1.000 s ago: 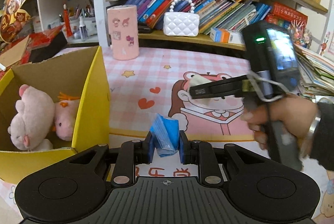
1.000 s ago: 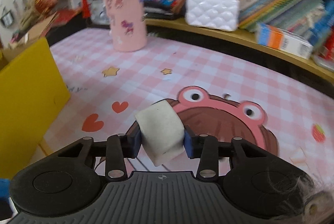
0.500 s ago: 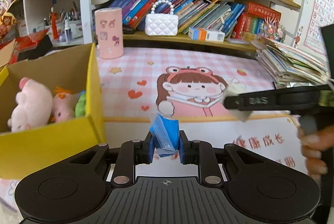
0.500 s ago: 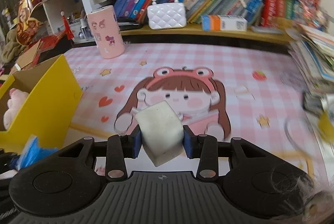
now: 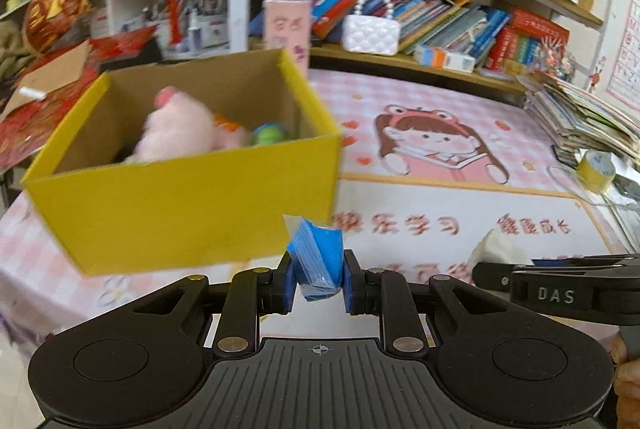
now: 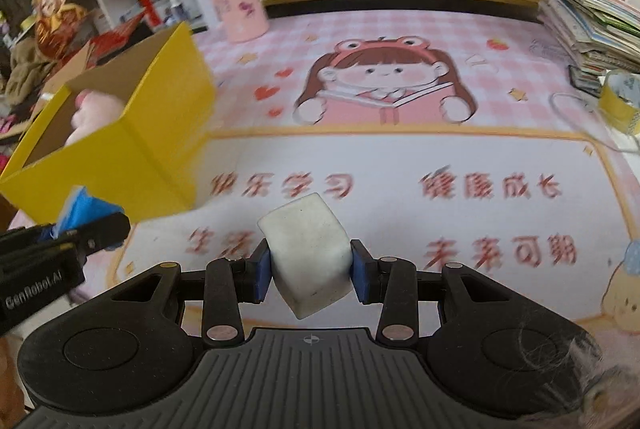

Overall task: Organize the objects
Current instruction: 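Carry the blue item and white block over the yellow box with both tools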

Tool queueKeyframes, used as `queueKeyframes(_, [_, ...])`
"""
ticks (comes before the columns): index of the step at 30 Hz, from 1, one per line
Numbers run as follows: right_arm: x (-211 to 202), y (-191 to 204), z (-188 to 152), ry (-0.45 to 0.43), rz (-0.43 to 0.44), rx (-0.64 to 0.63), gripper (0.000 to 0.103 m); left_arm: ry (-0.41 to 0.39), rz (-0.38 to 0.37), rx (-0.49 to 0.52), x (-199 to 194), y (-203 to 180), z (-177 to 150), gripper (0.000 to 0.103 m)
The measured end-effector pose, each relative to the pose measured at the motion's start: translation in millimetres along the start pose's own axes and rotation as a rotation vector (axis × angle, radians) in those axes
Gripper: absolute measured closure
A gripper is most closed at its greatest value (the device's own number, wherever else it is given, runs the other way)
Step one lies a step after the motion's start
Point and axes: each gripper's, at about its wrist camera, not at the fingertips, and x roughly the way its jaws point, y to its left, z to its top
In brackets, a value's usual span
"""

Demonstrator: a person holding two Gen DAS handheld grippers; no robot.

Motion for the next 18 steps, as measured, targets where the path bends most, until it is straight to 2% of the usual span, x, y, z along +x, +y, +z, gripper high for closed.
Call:
queueKeyframes(9, [-8.7,57.1,-33.1,0.003,0.056,-0.046,0.067,0.004,0.039,0.009,-35.3,41.8,-29.1,0.082])
queueKeyframes(18, [-15.4,106.2,-49.0,-0.026,0.1,-0.089,0.067,-0.021,0.087,0.001,-63.7,81.1,-44.9,0.082])
